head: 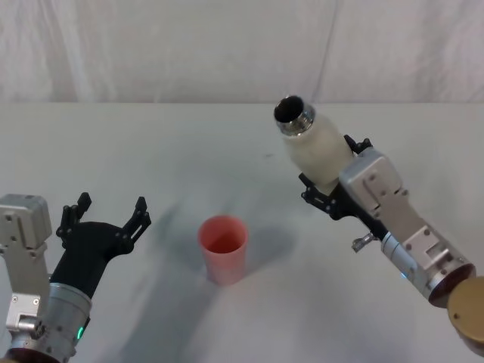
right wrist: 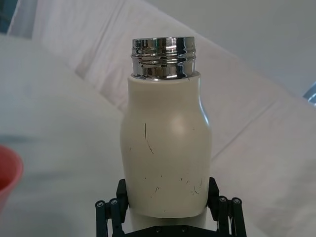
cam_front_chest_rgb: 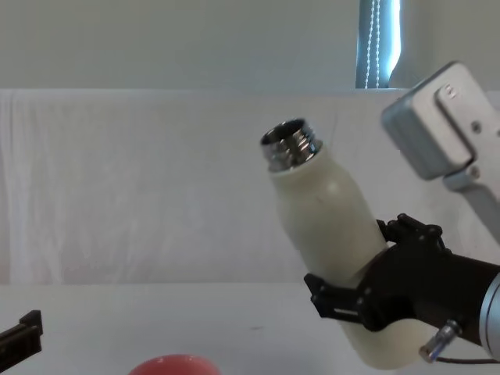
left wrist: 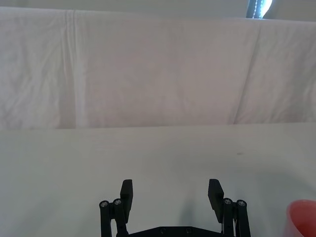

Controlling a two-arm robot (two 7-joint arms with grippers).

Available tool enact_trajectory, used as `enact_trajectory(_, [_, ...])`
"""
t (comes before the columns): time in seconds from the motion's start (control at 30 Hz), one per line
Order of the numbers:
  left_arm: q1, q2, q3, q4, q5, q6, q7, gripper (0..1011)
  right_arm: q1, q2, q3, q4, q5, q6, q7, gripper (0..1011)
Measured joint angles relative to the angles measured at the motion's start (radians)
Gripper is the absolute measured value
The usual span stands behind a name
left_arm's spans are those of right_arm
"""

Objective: Grasp the thermos with one hand and pour water into the cup lid.

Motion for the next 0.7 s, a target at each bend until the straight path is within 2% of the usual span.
enact_trajectory(0.07, [0.0,0.0,0.0,0.0,0.0,0.0,0.0,1001,0.004,0.01,-0.012,0.002,-0.046,0.001,-0.008,959])
enact_trajectory(0.1, [0.0,0.0,0.0,0.0,0.0,0.0,0.0,1001,0.004,0.01,-0.012,0.002,-0.046,0.001,-0.008,959])
enact_trajectory(0.27, [0.0,0.0,0.0,0.0,0.0,0.0,0.0,1001,0.009,0.022,-0.029,0.005,-0.128,-0.002,-0.021,959])
enact_trajectory(0.33, [0.0,0.0,0.0,0.0,0.0,0.0,0.0,1001,0.01,0.024,-0.031,0.005,-0.137,-0.003,-0.023,960])
enact_trajectory(0.43, [0.0,0.0,0.0,0.0,0.0,0.0,0.0,1001,0.012,0.031,-0.041,0.005,-0.186,-0.01,-0.031,960])
enact_trajectory(0.7, [0.0,0.0,0.0,0.0,0.0,0.0,0.0,1001,0.018,0.049,-0.062,0.007,-0.27,-0.031,-0.046,959])
